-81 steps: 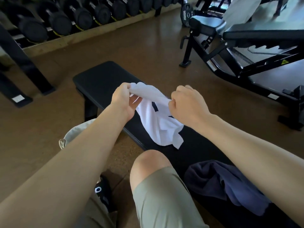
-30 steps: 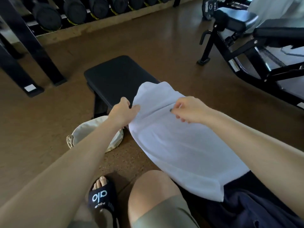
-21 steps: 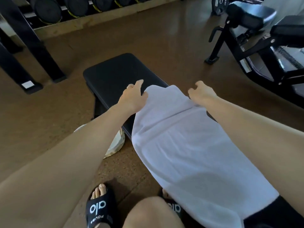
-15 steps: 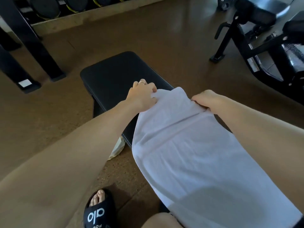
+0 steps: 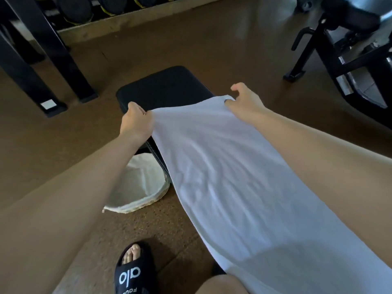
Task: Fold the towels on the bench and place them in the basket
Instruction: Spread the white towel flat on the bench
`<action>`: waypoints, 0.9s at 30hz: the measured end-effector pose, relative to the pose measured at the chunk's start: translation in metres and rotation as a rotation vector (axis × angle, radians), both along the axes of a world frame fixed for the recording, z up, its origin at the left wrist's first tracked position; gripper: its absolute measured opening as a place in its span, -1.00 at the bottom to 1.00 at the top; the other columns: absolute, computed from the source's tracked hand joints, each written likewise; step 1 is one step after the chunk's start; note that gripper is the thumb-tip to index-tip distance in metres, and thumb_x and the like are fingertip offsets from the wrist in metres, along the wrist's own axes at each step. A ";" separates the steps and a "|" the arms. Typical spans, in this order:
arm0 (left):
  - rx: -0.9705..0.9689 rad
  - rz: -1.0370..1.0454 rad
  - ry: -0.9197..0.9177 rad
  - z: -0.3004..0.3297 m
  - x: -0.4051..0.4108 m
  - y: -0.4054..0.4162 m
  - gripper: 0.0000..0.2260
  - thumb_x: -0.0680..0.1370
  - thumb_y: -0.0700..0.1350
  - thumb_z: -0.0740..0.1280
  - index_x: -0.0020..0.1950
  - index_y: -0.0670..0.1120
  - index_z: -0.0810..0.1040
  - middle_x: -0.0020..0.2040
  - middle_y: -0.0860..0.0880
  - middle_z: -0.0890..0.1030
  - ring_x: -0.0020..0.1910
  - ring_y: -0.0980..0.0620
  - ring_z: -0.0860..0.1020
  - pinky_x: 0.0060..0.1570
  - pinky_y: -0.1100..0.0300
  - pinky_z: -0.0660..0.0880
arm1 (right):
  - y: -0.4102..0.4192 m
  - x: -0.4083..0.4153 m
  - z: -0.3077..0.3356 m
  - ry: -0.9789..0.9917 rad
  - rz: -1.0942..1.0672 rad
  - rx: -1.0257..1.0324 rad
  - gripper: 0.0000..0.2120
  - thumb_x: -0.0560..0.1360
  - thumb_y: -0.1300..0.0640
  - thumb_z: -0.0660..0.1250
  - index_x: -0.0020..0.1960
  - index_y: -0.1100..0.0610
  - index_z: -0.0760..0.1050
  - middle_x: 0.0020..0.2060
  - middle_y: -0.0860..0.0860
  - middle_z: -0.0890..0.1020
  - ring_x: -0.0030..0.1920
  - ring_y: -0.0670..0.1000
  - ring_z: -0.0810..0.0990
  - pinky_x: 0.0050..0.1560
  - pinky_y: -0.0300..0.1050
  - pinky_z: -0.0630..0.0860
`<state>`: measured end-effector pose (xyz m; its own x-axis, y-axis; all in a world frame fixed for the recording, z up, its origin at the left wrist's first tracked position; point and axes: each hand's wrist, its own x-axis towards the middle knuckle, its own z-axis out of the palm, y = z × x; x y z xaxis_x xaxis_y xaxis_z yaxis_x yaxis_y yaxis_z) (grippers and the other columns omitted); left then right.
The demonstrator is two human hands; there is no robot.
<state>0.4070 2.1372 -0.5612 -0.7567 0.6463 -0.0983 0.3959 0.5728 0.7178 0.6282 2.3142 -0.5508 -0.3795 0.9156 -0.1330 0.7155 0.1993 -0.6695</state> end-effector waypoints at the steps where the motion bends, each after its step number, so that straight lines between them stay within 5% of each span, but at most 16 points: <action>1: 0.003 0.011 -0.006 -0.002 -0.003 -0.004 -0.78 0.62 -0.09 0.18 0.19 -0.19 0.40 -0.07 -0.03 0.44 -0.24 0.04 0.40 -0.23 0.03 0.41 | 0.001 -0.003 -0.003 -0.084 0.009 -0.041 -0.44 0.61 0.03 0.22 0.59 -0.02 0.20 0.28 0.10 0.53 0.05 0.12 0.62 -0.04 -0.06 0.57; 4: -0.008 0.017 0.016 -0.003 -0.008 -0.011 -0.81 0.61 -0.11 0.17 0.17 -0.18 0.39 -0.05 -0.07 0.48 -0.21 0.01 0.43 -0.21 0.00 0.45 | 0.005 -0.006 -0.012 -0.154 -0.017 -0.123 -0.39 0.61 0.01 0.21 0.63 -0.01 0.14 0.43 0.11 0.45 0.20 0.15 0.55 0.10 -0.06 0.47; 8: -0.030 0.028 -0.006 -0.009 -0.020 -0.020 -0.81 0.60 -0.14 0.18 0.18 -0.17 0.38 0.01 -0.10 0.49 -0.11 -0.06 0.48 -0.09 -0.07 0.54 | 0.011 -0.007 -0.020 -0.066 -0.099 0.025 -0.63 0.54 0.19 0.28 0.34 0.03 0.50 0.26 0.07 0.58 0.18 0.14 0.58 0.14 -0.02 0.56; 14: -0.004 0.138 -0.167 -0.022 -0.031 -0.023 -0.79 0.55 -0.19 0.22 0.18 -0.12 0.40 0.12 -0.11 0.49 -0.16 0.06 0.39 -0.30 0.16 0.35 | 0.010 -0.034 -0.022 0.015 -0.050 0.294 -0.80 0.54 0.36 0.17 -0.01 0.14 0.51 -0.10 0.06 0.61 -0.11 0.08 0.54 -0.29 -0.17 0.38; 18: 0.001 0.167 -0.221 -0.023 -0.037 -0.022 -0.76 0.54 -0.19 0.24 0.19 -0.06 0.36 0.24 -0.12 0.42 -0.07 0.02 0.42 -0.18 0.14 0.44 | 0.015 -0.049 -0.026 -0.039 -0.050 0.321 -0.77 0.54 0.35 0.14 0.01 0.12 0.51 -0.07 0.04 0.60 -0.08 0.10 0.54 -0.25 -0.13 0.41; 21: -0.103 0.021 0.056 -0.021 -0.029 -0.028 -0.65 0.58 -0.17 0.25 0.35 -0.05 0.29 0.36 -0.15 0.28 0.29 -0.18 0.35 0.25 -0.01 0.43 | 0.013 -0.056 -0.028 -0.114 -0.017 0.300 -0.76 0.57 0.28 0.16 0.13 0.09 0.54 0.10 0.08 0.57 0.10 0.15 0.53 0.03 0.04 0.50; 24: -0.009 -0.224 0.508 -0.014 -0.004 -0.034 -0.54 0.62 -0.10 0.25 0.51 -0.05 0.26 0.49 -0.13 0.23 0.47 -0.20 0.22 0.44 -0.06 0.25 | 0.002 -0.065 -0.028 -0.114 0.064 0.529 -0.79 0.63 0.21 0.19 0.22 0.12 0.51 0.18 0.12 0.53 0.17 0.18 0.49 0.15 0.07 0.46; 27: -0.102 -0.482 0.561 -0.012 0.016 -0.022 -0.57 0.70 0.07 0.11 0.57 0.04 0.28 0.61 -0.07 0.20 0.59 -0.13 0.11 0.56 -0.07 0.10 | -0.010 -0.078 -0.035 -0.232 0.237 0.487 -0.68 0.66 0.09 0.16 0.36 0.14 0.48 0.30 0.16 0.48 0.29 0.23 0.44 0.24 0.10 0.40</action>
<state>0.4234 2.1149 -0.5732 -0.3462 0.9274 0.1415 0.9110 0.2963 0.2867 0.5504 2.3047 -0.5858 -0.5922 0.7860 0.1774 0.7310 0.6167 -0.2922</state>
